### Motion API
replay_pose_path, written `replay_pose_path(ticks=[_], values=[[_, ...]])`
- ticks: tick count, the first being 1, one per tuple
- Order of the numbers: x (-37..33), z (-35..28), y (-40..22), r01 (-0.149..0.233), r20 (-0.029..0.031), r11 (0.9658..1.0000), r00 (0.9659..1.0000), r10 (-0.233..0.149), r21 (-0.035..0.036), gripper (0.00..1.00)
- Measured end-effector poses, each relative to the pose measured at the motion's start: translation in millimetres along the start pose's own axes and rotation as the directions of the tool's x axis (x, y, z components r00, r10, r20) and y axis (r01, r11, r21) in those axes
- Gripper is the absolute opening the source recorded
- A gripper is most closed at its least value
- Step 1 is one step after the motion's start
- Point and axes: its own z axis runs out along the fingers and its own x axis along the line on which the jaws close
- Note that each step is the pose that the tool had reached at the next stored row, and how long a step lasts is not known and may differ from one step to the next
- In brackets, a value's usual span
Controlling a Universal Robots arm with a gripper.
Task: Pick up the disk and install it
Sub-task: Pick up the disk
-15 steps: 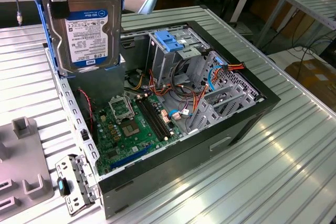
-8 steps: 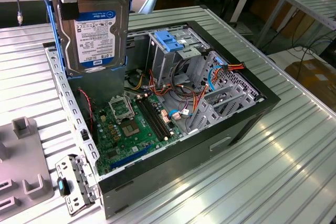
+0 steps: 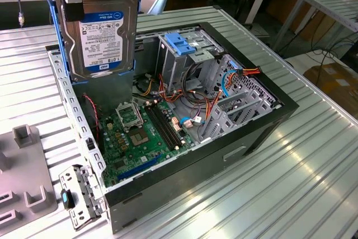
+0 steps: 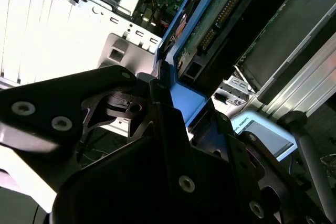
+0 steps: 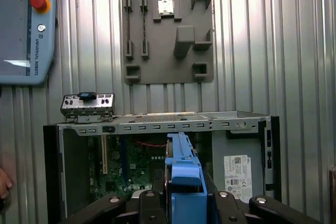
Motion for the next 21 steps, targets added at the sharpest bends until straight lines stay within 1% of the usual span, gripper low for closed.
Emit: replay_pose_path(ticks=[4, 6, 13, 21], values=[[0.1, 0.0, -0.4, 0.0, -0.0001, 1.0, 1.0, 0.0, -0.0001, 0.37], [0.0, 0.0, -2.8, 0.0, -0.0001, 1.0, 1.0, 0.0, 0.0, 0.37], [-0.2, 0.3, -5.6, 0.0, 0.0, 1.0, 1.0, 0.0, 0.0, 0.37], [0.5, 1.0, -11.8, 0.0, -0.0001, 1.0, 1.0, 0.0, 0.0, 0.37]])
